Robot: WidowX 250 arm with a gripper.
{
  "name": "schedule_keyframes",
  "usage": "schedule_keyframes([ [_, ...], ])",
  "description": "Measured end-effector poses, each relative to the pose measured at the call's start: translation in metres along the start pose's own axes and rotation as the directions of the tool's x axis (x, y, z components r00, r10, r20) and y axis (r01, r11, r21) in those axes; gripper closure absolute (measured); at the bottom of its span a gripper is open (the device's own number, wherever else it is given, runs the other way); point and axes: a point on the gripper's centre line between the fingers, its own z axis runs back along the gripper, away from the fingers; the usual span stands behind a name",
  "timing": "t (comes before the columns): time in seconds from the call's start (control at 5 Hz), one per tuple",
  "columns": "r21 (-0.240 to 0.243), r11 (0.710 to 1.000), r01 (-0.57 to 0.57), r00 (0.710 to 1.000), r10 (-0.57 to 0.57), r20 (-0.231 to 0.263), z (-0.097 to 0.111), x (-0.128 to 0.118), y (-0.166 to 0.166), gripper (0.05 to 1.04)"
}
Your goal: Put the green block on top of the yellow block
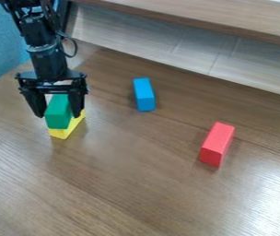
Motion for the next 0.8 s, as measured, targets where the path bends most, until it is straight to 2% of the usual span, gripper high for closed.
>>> schedule_keyframes([
  [0.2,-0.011,1.0,0.013,0.999,-0.012,0.042,0.02,0.0,-0.008,0.083],
  [0.6,0.045,0.995,0.094,0.983,-0.1,0.155,0.063,-0.002,-0.037,0.083],
  [0.8,0.045,0.984,0.171,0.971,-0.176,0.161,0.066,-0.005,-0.058,0.083],
])
